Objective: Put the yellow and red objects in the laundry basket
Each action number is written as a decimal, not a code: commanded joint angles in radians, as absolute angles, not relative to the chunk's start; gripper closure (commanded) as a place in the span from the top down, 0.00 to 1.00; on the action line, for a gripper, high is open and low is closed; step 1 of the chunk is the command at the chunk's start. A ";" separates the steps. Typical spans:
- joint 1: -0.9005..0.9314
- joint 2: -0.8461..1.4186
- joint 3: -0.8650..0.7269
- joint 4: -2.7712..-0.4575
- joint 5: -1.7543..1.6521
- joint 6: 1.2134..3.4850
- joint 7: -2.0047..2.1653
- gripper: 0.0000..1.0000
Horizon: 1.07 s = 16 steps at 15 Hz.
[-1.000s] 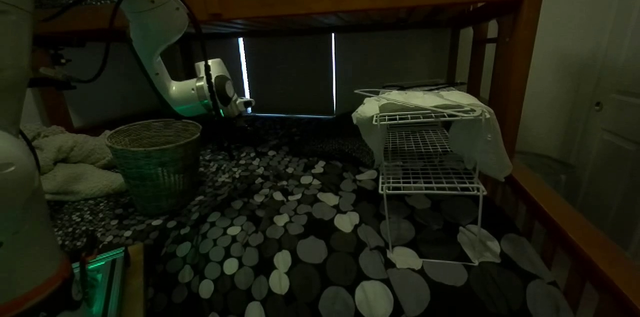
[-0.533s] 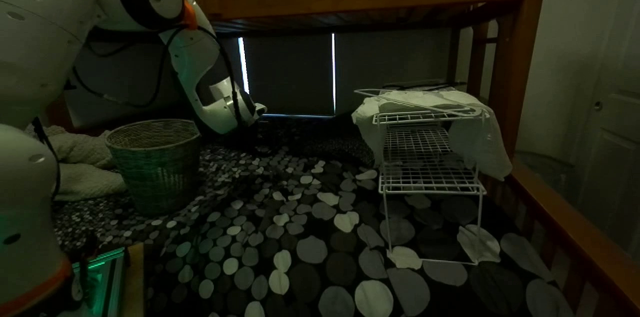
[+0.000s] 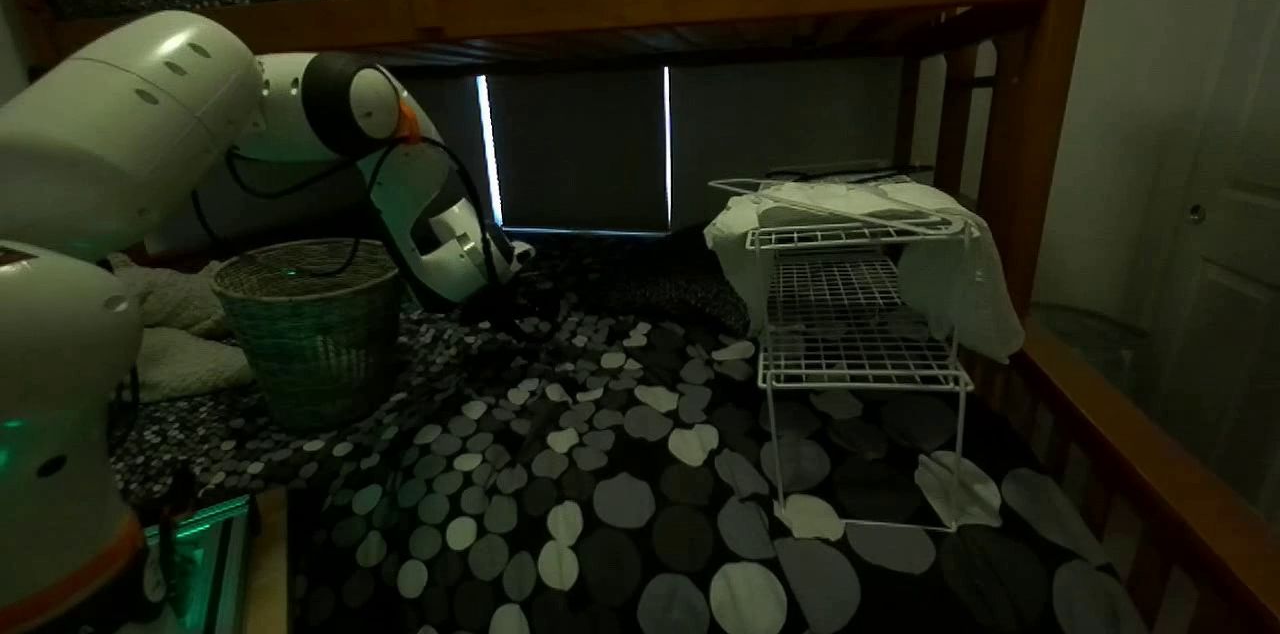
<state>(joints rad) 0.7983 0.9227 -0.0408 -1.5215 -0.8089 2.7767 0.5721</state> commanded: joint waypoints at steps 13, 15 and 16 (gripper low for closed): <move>0.762 0.943 -0.037 -1.451 -0.717 2.709 0.486 0.00; 0.649 0.867 0.074 -1.540 -0.694 2.785 0.352 0.01; 0.601 0.836 0.115 -1.582 -0.688 2.824 0.300 0.02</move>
